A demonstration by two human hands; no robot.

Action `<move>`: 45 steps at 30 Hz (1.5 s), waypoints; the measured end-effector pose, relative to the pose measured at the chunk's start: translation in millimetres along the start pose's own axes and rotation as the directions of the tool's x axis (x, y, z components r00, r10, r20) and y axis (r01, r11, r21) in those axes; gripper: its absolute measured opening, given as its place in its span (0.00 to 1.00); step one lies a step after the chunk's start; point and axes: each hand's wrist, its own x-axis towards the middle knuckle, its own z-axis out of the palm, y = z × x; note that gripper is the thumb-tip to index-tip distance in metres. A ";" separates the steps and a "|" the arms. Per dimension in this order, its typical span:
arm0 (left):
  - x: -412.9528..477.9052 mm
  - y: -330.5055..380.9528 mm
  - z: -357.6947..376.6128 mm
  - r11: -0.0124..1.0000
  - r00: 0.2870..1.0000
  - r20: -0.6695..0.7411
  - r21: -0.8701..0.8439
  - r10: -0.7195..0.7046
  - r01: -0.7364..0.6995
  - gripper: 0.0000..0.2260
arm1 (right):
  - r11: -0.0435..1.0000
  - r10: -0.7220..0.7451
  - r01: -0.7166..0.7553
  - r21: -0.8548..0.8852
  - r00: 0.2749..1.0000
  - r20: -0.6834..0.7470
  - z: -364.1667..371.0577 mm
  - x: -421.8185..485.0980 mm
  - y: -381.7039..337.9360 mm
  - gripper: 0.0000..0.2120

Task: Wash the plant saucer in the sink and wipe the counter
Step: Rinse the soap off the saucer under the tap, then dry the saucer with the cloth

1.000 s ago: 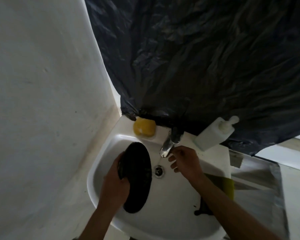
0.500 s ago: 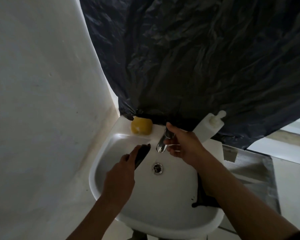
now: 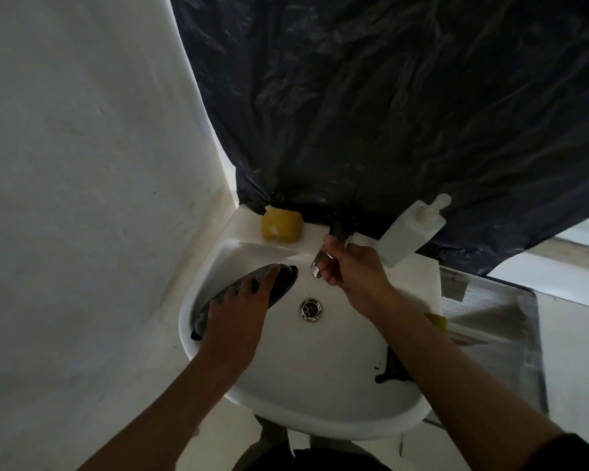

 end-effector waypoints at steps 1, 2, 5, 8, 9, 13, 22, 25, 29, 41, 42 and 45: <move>0.8 0.7 -0.5 1.000 1.000 0.000 0.006 0.001 -0.001 0.42 | 1.000 -0.020 0.020 -0.004 1.000 0.004 -0.6 0.7 2.1 0.15; 1.6 1.3 -1.3 1.000 1.000 0.003 0.008 0.002 -0.002 0.43 | 0.999 -0.039 0.039 -0.012 0.999 0.006 -1.4 1.6 3.8 0.15; 4.0 2.7 -3.1 1.000 1.000 -0.001 0.009 0.009 -0.009 0.44 | 0.993 -0.089 0.090 -0.070 0.996 0.009 -3.7 4.7 8.7 0.21; 5.3 3.2 -6.2 1.000 1.000 0.006 0.007 0.006 -0.006 0.44 | 0.986 -0.128 0.130 -0.102 0.991 0.024 -5.5 5.3 10.9 0.24; 5.9 3.4 -6.5 1.000 1.000 0.004 0.005 0.008 -0.008 0.44 | 0.984 -0.137 0.139 -0.114 0.990 0.023 -5.7 5.7 11.1 0.25; 8.0 5.1 -8.1 1.000 1.000 0.006 -0.016 0.003 -0.003 0.43 | 0.964 -0.184 0.180 -0.194 0.983 -0.002 -6.1 6.1 11.7 0.25; 10.7 -4.4 -10.2 0.941 0.994 0.047 -0.319 -0.100 0.110 0.39 | 0.715 -0.361 0.338 -0.612 0.928 0.091 -19.4 1.7 35.3 0.19; 11.1 -7.9 -11.8 0.877 0.985 0.041 -0.450 -0.165 0.166 0.31 | 0.625 -0.396 0.450 -0.637 0.887 0.239 -36.0 0.4 53.2 0.18; 14.2 -10.9 -6.1 0.765 0.937 0.182 -0.543 -0.297 0.348 0.29 | 0.508 -0.187 0.433 -0.745 0.899 0.395 -57.6 9.8 64.5 0.12; -1.2 0.4 45.8 0.070 0.716 0.530 -0.780 -0.454 0.622 0.17 | 0.082 -0.005 0.441 -0.894 0.897 0.443 -128.9 27.1 68.5 0.13; -2.4 3.4 51.4 0.044 0.710 0.537 -0.783 -0.456 0.620 0.16 | 0.046 -0.005 0.447 -0.894 0.895 0.447 -134.1 27.3 67.2 0.14; -6.6 13.3 64.3 0.018 0.702 0.525 -0.795 -0.482 0.607 0.15 | -0.039 -0.028 0.463 -0.885 0.885 0.464 -148.7 29.2 64.7 0.15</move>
